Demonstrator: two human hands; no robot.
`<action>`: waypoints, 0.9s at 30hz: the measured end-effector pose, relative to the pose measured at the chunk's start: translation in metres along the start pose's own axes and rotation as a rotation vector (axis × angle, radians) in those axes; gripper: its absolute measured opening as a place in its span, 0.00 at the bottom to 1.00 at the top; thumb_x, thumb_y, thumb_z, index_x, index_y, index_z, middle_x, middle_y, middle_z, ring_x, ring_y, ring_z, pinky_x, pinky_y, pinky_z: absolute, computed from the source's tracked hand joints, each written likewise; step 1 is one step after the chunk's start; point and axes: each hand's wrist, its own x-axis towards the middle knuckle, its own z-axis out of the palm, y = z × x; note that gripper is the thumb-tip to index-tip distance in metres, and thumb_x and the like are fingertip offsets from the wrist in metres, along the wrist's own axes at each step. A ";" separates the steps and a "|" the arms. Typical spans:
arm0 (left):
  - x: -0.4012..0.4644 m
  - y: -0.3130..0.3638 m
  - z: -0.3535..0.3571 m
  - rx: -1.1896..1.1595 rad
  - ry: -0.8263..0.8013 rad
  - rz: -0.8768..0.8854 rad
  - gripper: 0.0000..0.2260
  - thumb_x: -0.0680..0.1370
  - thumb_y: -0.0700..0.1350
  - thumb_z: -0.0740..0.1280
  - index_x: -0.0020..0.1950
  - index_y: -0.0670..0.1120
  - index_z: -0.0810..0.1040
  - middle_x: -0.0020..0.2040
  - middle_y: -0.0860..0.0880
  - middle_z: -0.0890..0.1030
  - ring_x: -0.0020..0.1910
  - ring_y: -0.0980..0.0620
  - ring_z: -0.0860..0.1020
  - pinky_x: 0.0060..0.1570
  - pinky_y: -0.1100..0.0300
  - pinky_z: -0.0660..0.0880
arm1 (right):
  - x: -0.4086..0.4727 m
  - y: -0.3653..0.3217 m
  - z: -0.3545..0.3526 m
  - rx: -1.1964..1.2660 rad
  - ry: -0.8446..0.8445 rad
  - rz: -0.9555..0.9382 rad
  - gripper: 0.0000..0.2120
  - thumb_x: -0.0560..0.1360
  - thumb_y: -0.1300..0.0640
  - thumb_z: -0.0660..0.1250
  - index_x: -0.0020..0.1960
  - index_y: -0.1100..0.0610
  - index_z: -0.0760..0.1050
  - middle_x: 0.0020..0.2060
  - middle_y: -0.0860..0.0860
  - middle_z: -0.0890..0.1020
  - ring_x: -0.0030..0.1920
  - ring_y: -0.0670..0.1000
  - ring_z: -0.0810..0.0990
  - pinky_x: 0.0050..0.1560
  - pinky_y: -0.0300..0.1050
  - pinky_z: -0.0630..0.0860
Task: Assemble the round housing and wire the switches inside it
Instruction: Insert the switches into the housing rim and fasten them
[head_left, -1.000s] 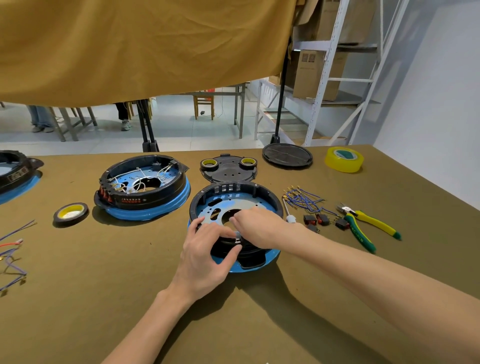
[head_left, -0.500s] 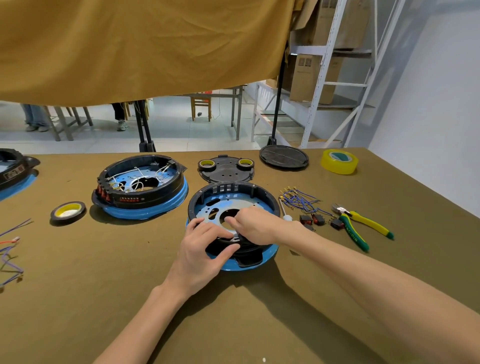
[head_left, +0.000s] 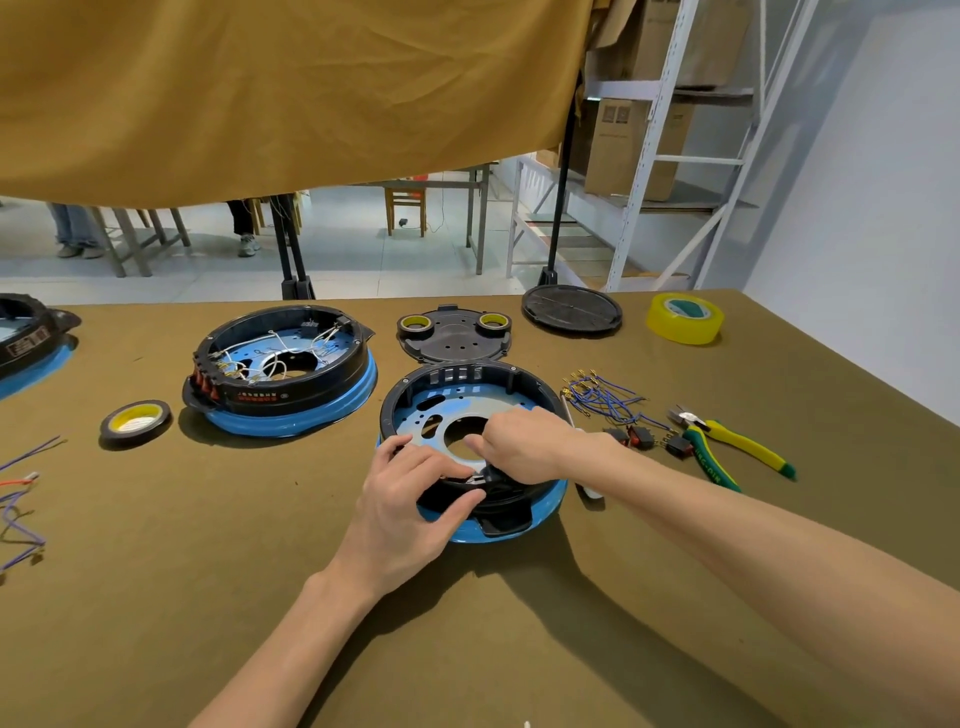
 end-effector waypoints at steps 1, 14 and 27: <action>0.000 0.002 0.000 0.025 -0.003 0.004 0.12 0.77 0.56 0.71 0.54 0.50 0.83 0.50 0.56 0.83 0.53 0.61 0.78 0.73 0.54 0.65 | -0.002 0.002 0.001 0.053 0.009 -0.002 0.27 0.87 0.47 0.53 0.31 0.57 0.63 0.26 0.51 0.65 0.27 0.53 0.63 0.34 0.49 0.64; 0.005 0.018 0.001 0.094 -0.095 0.088 0.12 0.80 0.48 0.67 0.61 0.51 0.84 0.60 0.56 0.82 0.58 0.58 0.79 0.60 0.51 0.72 | -0.036 0.052 0.019 0.159 0.364 -0.115 0.19 0.87 0.51 0.53 0.42 0.49 0.76 0.38 0.43 0.77 0.46 0.46 0.71 0.59 0.47 0.65; 0.010 0.020 0.000 0.000 -0.077 -0.010 0.08 0.78 0.49 0.65 0.53 0.51 0.83 0.53 0.64 0.82 0.59 0.62 0.75 0.63 0.59 0.67 | -0.068 0.084 0.045 0.360 0.825 0.141 0.07 0.83 0.54 0.64 0.55 0.54 0.80 0.50 0.46 0.79 0.54 0.45 0.74 0.57 0.39 0.69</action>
